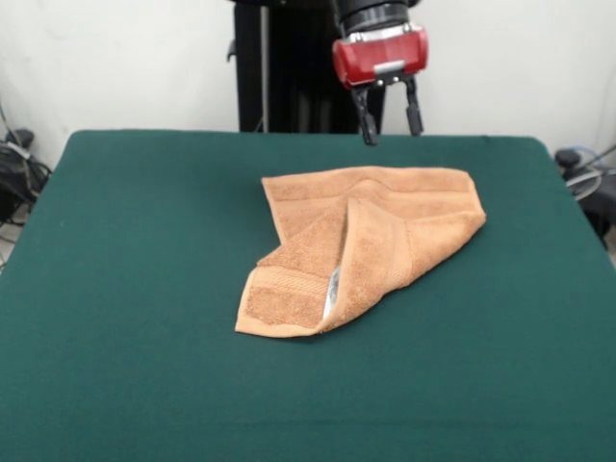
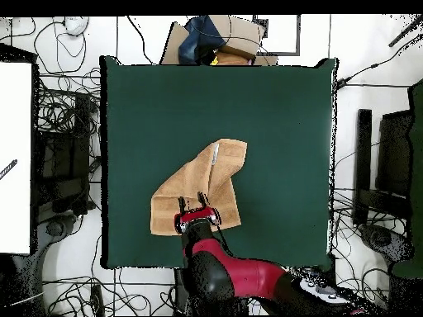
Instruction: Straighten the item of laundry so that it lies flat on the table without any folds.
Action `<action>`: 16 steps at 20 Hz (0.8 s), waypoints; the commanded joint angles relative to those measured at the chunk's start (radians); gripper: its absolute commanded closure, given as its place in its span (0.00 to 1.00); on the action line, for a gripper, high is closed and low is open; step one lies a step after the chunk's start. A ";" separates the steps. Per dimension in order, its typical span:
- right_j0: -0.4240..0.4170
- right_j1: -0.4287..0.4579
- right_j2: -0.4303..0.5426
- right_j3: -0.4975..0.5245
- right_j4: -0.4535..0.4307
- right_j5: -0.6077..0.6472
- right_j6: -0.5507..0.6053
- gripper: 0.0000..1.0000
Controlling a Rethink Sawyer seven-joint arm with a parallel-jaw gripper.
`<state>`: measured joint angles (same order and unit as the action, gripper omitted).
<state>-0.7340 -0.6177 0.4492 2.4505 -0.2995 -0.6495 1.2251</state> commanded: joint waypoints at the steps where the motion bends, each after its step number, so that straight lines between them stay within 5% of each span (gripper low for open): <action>1: 0.028 0.082 -0.046 -0.122 -0.049 0.053 0.191 0.00; 8: 0.004 0.022 -0.032 -0.105 -0.100 0.063 0.173 0.00; 16: 0.028 0.064 -0.077 -0.157 -0.143 -0.013 0.179 0.00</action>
<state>-0.7382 -0.5950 0.4142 2.4413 -0.4119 -0.6495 1.2251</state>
